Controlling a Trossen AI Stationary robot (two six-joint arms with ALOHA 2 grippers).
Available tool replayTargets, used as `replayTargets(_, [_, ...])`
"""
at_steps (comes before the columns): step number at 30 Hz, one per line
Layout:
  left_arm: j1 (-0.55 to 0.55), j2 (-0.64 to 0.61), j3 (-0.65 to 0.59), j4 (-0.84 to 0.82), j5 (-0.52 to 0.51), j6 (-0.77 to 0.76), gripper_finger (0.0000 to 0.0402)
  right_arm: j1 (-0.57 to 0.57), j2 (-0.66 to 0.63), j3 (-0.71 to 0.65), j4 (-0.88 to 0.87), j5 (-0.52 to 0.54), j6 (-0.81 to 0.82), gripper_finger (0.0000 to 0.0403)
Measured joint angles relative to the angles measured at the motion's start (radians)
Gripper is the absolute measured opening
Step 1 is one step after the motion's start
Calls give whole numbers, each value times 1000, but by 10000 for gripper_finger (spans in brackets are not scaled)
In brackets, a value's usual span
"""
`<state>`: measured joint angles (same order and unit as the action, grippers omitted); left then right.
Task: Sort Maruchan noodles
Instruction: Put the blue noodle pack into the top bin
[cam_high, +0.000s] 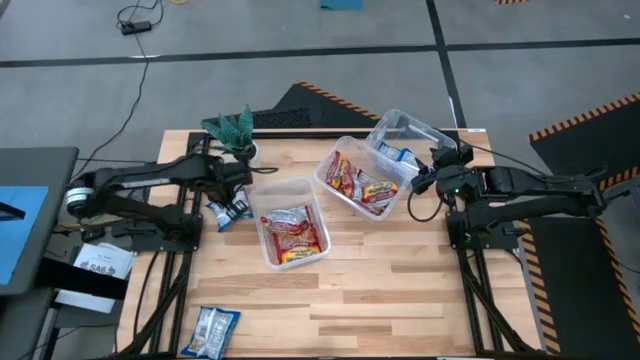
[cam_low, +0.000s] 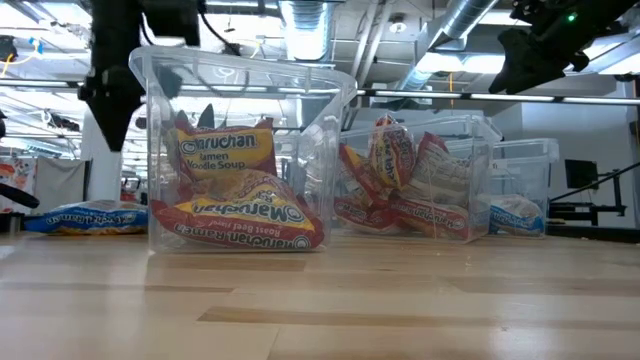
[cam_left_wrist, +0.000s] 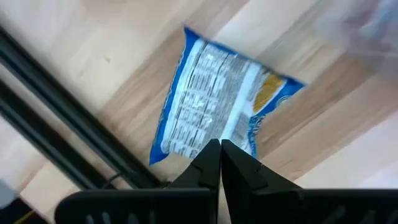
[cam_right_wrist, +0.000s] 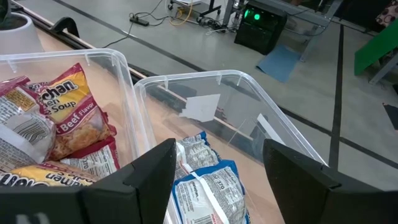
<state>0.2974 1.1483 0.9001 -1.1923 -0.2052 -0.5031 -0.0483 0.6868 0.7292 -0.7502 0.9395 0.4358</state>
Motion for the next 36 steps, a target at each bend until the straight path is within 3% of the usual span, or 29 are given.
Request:
replayTargets(7, [9,-136,-45,113,-45,30,1,0,0,0,0,0,0,262])
replayTargets(10, [52,-137,-83,129,11,48,17,0,0,0,0,-16,0,262])
replayTargets(14, [99,-97,-118,126,44,88,75,0,0,0,1,-26,0,262])
replayTargets(26, [236,66,-114,83,82,232,312,0,0,0,0,-26,0,262])
replayTargets(30, [253,71,-112,104,134,256,349,0,0,0,0,-26,1,262])
replayTargets(36, [237,71,-123,196,232,291,359,0,0,0,0,-26,1,262])
